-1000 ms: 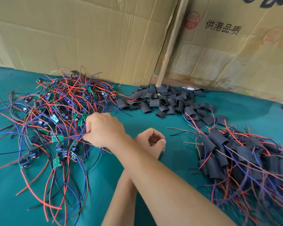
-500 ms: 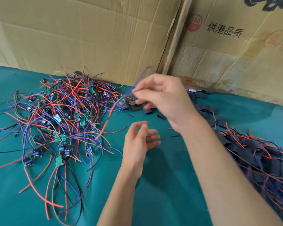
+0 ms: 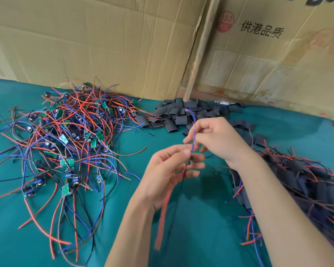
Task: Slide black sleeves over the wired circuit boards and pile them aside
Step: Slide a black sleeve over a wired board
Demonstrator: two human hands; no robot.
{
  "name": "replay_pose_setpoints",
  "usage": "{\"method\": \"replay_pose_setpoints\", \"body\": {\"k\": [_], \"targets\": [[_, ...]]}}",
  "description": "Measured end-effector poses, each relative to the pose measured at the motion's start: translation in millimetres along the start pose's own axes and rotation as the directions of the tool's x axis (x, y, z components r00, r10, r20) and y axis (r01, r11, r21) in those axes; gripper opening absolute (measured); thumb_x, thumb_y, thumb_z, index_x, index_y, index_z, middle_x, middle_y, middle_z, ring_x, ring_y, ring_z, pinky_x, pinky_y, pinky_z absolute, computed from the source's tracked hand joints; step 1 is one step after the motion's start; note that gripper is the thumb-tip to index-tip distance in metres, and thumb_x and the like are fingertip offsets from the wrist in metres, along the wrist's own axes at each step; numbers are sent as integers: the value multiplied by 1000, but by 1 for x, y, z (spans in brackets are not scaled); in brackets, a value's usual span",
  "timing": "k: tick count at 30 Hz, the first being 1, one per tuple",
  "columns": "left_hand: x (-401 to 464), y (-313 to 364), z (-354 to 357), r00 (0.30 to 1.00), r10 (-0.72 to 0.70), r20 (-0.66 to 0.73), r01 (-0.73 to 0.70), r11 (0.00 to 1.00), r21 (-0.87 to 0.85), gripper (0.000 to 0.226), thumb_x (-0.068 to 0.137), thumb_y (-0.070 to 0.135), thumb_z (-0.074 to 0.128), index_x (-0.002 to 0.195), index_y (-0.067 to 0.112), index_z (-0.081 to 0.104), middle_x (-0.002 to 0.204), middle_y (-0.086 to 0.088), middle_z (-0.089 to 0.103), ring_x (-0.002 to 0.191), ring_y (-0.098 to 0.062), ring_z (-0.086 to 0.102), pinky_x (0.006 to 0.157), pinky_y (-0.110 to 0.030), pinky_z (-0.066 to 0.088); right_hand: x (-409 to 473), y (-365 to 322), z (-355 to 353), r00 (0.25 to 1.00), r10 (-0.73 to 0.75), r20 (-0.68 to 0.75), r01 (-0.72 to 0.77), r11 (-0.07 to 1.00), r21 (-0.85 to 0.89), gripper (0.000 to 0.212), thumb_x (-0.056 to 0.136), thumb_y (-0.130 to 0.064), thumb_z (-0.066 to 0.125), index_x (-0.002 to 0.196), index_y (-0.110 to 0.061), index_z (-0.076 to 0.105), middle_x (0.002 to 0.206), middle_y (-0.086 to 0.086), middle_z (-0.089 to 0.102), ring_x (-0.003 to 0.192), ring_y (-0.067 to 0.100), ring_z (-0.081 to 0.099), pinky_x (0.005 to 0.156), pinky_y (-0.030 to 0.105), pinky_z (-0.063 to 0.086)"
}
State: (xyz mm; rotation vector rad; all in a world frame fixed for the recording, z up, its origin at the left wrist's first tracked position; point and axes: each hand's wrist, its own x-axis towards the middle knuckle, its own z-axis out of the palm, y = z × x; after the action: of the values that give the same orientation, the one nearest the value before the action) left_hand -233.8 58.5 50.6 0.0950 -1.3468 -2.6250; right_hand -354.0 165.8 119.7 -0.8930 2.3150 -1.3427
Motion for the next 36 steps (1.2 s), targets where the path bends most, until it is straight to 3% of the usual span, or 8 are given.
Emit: {"method": "replay_pose_setpoints", "body": {"k": [5, 8, 11, 15, 20, 26, 33, 36], "targets": [[0, -3, 2, 995, 40, -91, -25, 986, 162, 18, 95, 23, 66, 101, 8, 73, 98, -12, 76, 87, -23, 73, 74, -27, 58, 8, 3, 23, 999, 31, -18, -33, 992, -119, 30, 70, -13, 54, 87, -28, 73, 64, -3, 74, 53, 11, 66, 58, 23, 52], [3, -5, 2, 976, 47, -214, -9, 984, 178, 14, 103, 17, 56, 99, 9, 66, 92, -14, 77, 82, -25, 74, 70, -28, 60, 23, 14, 21, 990, 58, -129, -71, 992, -101, 40, 74, -19, 61, 107, -39, 69, 77, -6, 78, 80, 14, 74, 77, 34, 58], [6, -8, 0, 964, 32, -263, 18, 983, 185, 10, 104, 14, 53, 99, 9, 60, 91, -18, 77, 87, -31, 76, 77, -33, 63, 44, 34, 14, 927, 70, -368, -188, 937, -295, 30, 85, -17, 65, 111, -31, 68, 92, -10, 72, 101, 22, 67, 79, 32, 50], [10, -12, -1, 946, 43, -321, 17, 983, 181, 20, 104, 3, 48, 90, 6, 61, 94, -15, 78, 97, -28, 74, 79, -32, 62, 63, 56, 22, 940, 115, -321, -283, 786, -550, 46, 89, -38, 73, 130, -23, 57, 131, 7, 56, 121, 32, 55, 88, 41, 47], [11, -15, -3, 906, 114, -408, -8, 968, 252, 23, 100, -1, 54, 87, 4, 72, 84, -6, 72, 75, -14, 68, 93, -42, 56, 80, 58, 36, 892, 94, -441, -337, 790, -513, 53, 83, -58, 74, 117, -21, 59, 123, 4, 58, 114, 30, 58, 74, 37, 40], [9, -13, -4, 893, 153, -424, -50, 968, 245, 21, 100, -1, 54, 97, 8, 74, 80, -9, 72, 69, -24, 61, 79, -36, 54, 85, 62, 31, 824, 205, -529, -427, 837, -341, 22, 86, -28, 73, 108, -30, 70, 117, 4, 69, 107, 30, 63, 71, 32, 42], [9, -14, -2, 884, 187, -428, -114, 975, 192, 13, 103, -1, 51, 104, 0, 64, 85, -18, 75, 76, -26, 74, 72, -33, 63, 50, 39, 18, 715, 24, -698, -312, 905, -289, 11, 90, -22, 63, 93, -23, 74, 94, 3, 74, 99, 35, 63, 70, 32, 39], [9, -13, -1, 873, 186, -451, -117, 977, 177, 11, 105, 3, 50, 103, 1, 61, 86, -19, 75, 75, -25, 75, 67, -29, 61, 11, 26, 19, 722, -66, -689, -135, 963, -234, 9, 80, -27, 64, 75, -20, 67, 66, -11, 66, 80, 22, 62, 70, 31, 40]]}}
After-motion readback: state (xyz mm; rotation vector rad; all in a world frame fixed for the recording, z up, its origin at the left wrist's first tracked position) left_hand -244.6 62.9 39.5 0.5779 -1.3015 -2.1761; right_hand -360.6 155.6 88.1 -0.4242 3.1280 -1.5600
